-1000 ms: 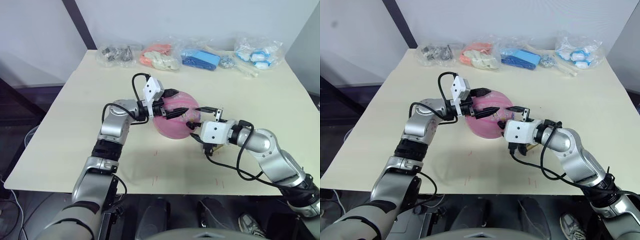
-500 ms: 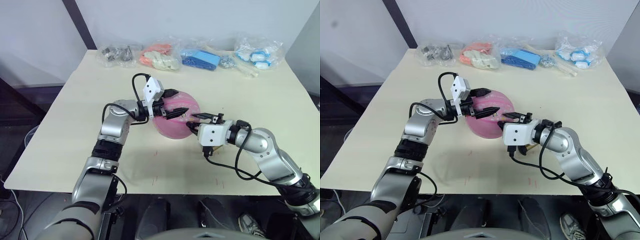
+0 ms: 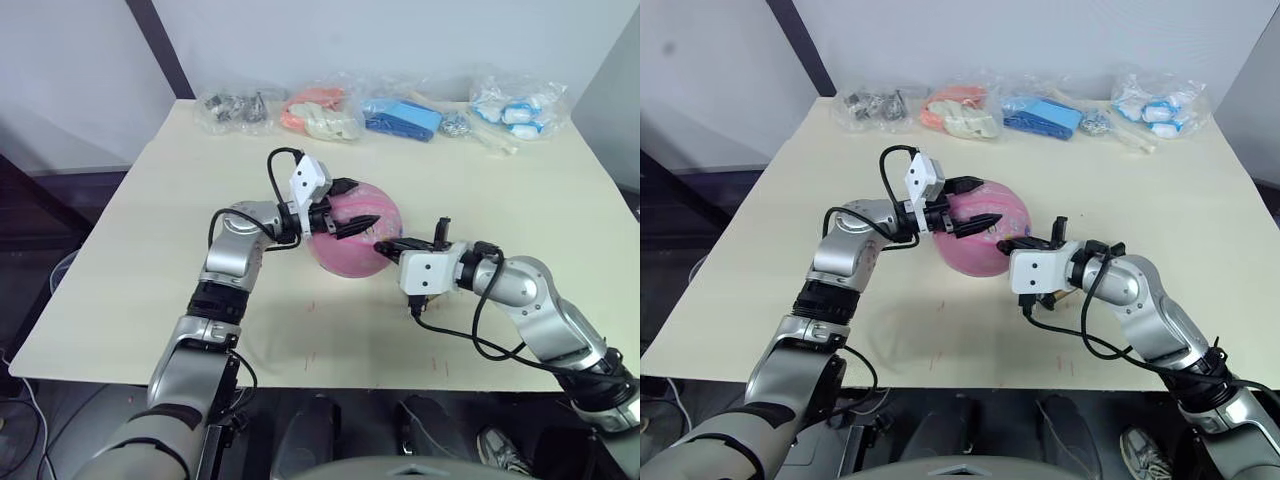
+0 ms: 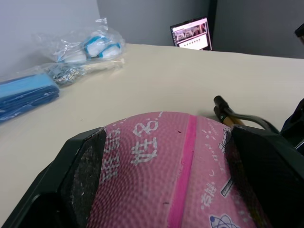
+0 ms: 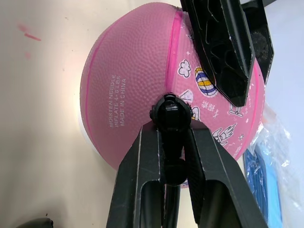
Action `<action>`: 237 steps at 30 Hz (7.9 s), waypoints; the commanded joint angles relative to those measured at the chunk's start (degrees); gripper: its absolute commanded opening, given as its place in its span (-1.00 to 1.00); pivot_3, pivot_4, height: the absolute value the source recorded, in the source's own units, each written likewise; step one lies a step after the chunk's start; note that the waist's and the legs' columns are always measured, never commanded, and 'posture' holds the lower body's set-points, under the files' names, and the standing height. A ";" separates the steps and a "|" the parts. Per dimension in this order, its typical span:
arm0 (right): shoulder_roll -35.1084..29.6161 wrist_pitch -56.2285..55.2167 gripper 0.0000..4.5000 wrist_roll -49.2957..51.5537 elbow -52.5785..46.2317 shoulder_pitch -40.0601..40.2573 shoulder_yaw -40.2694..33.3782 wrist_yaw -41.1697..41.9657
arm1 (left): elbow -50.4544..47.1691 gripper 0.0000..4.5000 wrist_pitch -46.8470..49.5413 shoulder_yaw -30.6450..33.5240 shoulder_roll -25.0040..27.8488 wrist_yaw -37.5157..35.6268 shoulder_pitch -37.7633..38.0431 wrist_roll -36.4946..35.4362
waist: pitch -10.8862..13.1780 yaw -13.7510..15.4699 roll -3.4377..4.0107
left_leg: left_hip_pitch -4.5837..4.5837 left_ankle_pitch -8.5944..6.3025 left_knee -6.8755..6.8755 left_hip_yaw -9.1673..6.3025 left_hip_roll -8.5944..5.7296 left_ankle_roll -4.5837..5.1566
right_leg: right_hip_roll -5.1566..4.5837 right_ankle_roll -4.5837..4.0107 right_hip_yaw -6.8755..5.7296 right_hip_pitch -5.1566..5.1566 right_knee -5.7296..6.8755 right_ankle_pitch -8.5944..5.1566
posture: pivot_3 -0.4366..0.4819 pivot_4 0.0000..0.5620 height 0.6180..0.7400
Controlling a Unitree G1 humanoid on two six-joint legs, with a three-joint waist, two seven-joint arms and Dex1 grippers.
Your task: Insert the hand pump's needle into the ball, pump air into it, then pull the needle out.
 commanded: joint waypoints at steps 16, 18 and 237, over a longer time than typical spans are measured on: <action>2.81 3.90 -0.97 14.97 -10.45 8.59 -10.99 -0.64 | 6.08 1.00 0.20 -7.63 -0.65 7.69 7.09 9.48 | -0.47 1.68 0.16 | -0.06 -0.01 -0.03 -0.42 -0.23 0.01 | -0.17 0.12 -0.30 0.24 -0.49 0.00 | -0.05 -0.47 1.00; 2.61 3.59 -0.97 15.48 -10.70 9.12 -11.47 -0.97 | 6.33 1.00 0.12 -7.70 -0.56 7.74 7.02 9.51 | -0.47 1.79 0.16 | -0.07 -0.01 -0.04 -0.46 -0.26 0.01 | -0.20 0.14 -0.33 0.25 -0.50 -0.01 | -0.05 -0.47 1.00; -8.03 -15.24 0.98 38.22 15.05 36.90 -37.85 8.78 | -20.04 1.00 1.77 15.74 27.25 -27.77 22.21 -18.47 | 0.51 -0.29 -0.14 | -0.19 -0.11 -0.88 -0.88 -1.47 0.33 | -1.50 0.96 -0.08 -0.06 -0.54 -0.83 | -0.05 -0.47 1.00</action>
